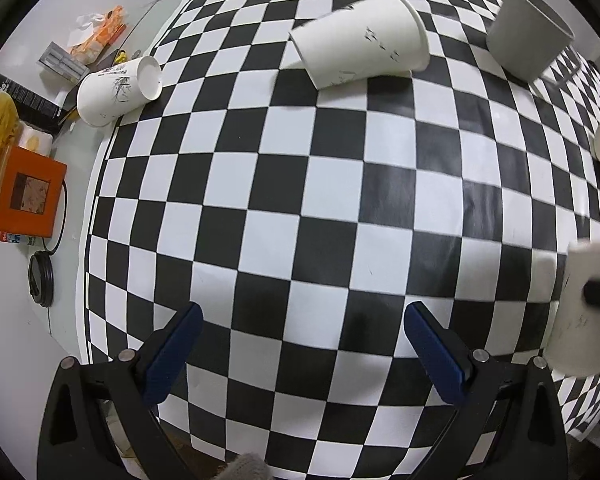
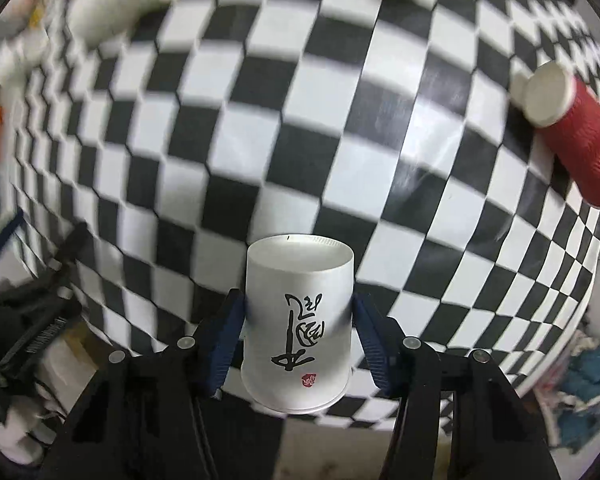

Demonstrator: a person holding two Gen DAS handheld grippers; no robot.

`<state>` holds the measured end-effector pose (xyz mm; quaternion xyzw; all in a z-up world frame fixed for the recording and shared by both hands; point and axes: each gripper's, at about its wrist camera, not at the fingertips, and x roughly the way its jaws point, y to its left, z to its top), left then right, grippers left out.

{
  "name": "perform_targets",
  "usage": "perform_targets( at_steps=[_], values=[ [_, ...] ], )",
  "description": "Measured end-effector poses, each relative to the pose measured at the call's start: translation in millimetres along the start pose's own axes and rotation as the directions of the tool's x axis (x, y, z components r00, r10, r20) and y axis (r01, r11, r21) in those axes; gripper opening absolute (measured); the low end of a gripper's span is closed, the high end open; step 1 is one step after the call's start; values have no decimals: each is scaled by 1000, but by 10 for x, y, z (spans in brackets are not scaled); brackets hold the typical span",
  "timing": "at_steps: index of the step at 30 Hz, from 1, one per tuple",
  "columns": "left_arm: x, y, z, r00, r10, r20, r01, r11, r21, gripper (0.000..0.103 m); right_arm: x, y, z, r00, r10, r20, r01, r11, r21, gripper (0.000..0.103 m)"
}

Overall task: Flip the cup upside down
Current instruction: 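Rotate the held white cup with the right tool to stand it upright, then lower the white cup onto the table and open the right tool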

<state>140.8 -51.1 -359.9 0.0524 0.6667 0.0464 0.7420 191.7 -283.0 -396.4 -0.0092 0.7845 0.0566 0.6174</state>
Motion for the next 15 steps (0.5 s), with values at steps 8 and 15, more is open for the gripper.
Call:
perform_targets(
  at_steps=[8, 15],
  values=[
    [57, 97, 200, 1000, 3, -2, -3, 1000, -29, 103, -413, 39, 113, 903, 2, 429, -63, 990, 126, 58],
    [33, 27, 186, 1000, 0, 11, 0, 1000, 3, 103, -238, 155, -146, 794, -88, 602, -14, 986, 164, 58]
  ],
)
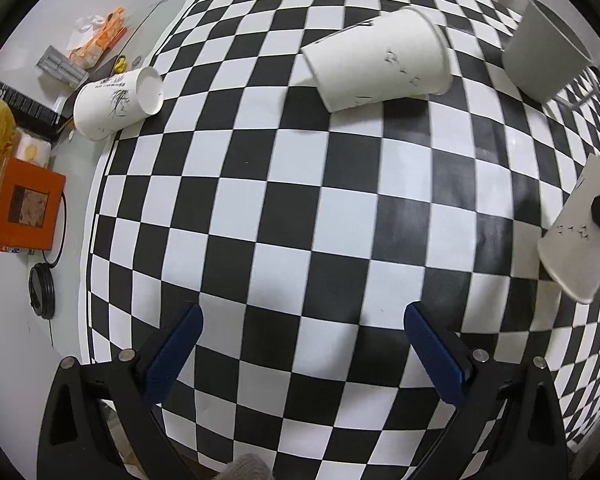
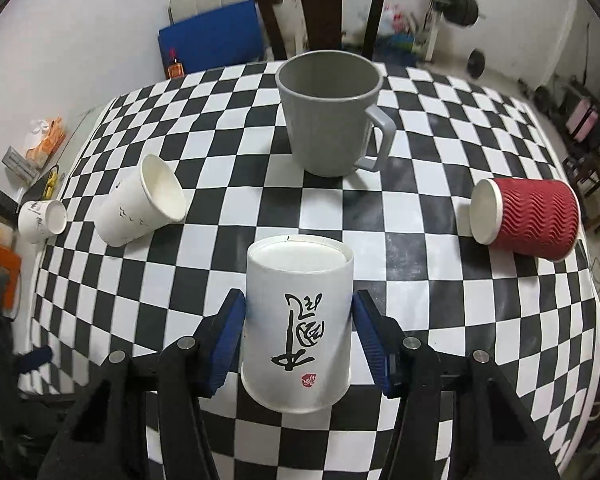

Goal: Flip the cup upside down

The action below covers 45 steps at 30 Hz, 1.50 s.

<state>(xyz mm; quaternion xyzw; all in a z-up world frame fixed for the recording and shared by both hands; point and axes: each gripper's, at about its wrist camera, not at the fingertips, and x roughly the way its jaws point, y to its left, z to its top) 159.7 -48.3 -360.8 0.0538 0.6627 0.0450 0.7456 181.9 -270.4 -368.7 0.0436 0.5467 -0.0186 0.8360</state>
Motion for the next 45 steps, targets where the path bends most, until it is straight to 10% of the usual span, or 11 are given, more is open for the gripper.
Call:
perform_targets(
  at_steps=[9, 18, 45],
  values=[
    [-188, -200, -160, 997, -48, 52, 45, 998, 53, 103, -187, -61, -501, 998, -53, -22, 53, 999, -8, 60],
    [-573, -375, -328, 990, -65, 125, 52, 993, 102, 103, -432, -270, -718, 991, -111, -74, 116, 991, 70, 101],
    [-3113, -131, -818, 885, -223, 409, 174, 973, 154, 103, -3367, -261, -435, 964, -258, 69, 249, 961, 120, 102]
  ],
)
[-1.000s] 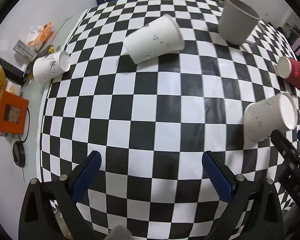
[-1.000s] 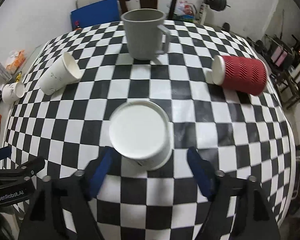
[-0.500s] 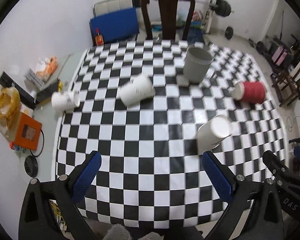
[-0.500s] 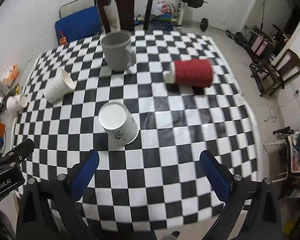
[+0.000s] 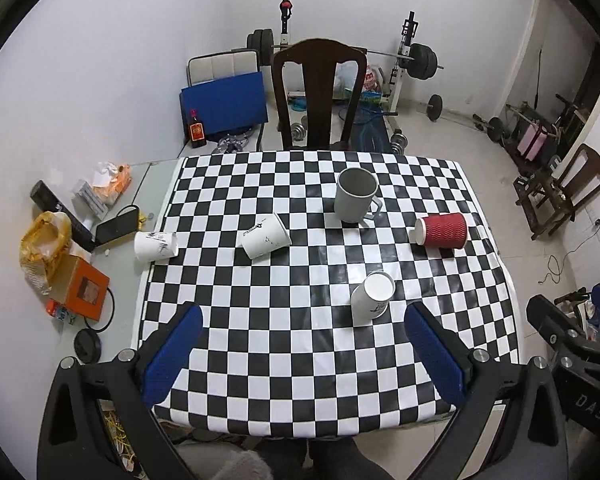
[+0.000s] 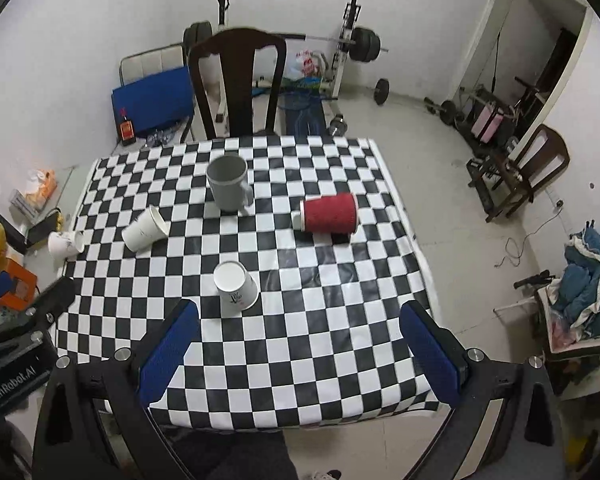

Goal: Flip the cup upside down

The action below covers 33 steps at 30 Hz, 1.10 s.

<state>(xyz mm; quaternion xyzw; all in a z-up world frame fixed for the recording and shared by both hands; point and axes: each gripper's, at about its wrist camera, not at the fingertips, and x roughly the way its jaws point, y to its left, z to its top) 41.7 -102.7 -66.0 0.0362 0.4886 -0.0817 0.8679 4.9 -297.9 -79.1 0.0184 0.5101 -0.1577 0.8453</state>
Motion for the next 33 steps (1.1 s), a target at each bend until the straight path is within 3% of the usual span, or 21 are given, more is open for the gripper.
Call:
perform_targets(
  at_steps=[12, 33],
  values=[
    [-452, 17, 17, 998, 53, 13, -53, 998, -37, 103, -557, -42, 32, 999, 36, 15, -36, 999, -4, 102],
    [-616, -46, -108, 999, 45, -26, -45, 999, -27, 103, -720, -87, -13, 999, 43, 3, -43, 999, -3, 102]
  ],
)
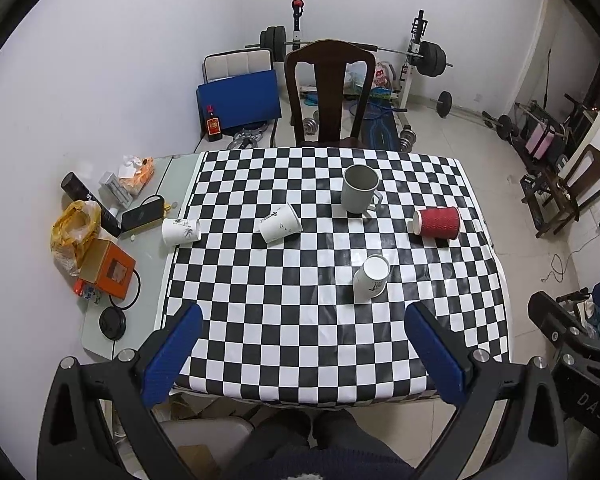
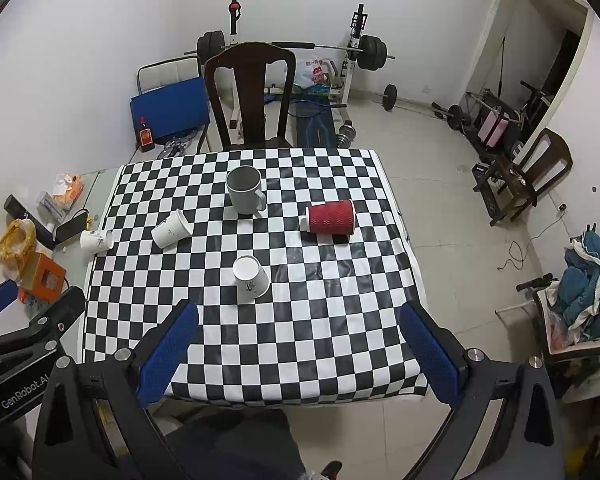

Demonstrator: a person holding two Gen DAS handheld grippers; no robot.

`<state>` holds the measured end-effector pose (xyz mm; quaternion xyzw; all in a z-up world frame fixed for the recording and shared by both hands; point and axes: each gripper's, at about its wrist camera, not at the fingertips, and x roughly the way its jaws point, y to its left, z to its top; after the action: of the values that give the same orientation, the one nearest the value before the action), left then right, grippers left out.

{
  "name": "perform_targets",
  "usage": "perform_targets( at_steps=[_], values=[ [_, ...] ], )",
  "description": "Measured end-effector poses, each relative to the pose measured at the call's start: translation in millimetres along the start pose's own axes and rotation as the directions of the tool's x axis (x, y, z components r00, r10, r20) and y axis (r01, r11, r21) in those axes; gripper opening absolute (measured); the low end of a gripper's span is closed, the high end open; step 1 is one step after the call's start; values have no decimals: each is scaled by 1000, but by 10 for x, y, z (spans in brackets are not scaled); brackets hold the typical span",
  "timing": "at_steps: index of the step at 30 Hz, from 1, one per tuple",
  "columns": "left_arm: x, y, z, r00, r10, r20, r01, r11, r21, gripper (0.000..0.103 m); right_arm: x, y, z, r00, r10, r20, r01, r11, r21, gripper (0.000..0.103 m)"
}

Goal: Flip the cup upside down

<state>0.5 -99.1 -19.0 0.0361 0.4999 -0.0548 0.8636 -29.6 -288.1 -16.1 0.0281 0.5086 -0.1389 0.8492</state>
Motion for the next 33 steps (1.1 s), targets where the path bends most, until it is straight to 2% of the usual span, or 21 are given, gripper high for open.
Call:
perform_targets(
  at_steps=[33],
  values=[
    [-71, 59, -111, 1000, -1, 4, 1, 1000, 15, 103, -47, 20, 58, 1000, 2, -9, -2, 1000, 6, 102]
  ],
)
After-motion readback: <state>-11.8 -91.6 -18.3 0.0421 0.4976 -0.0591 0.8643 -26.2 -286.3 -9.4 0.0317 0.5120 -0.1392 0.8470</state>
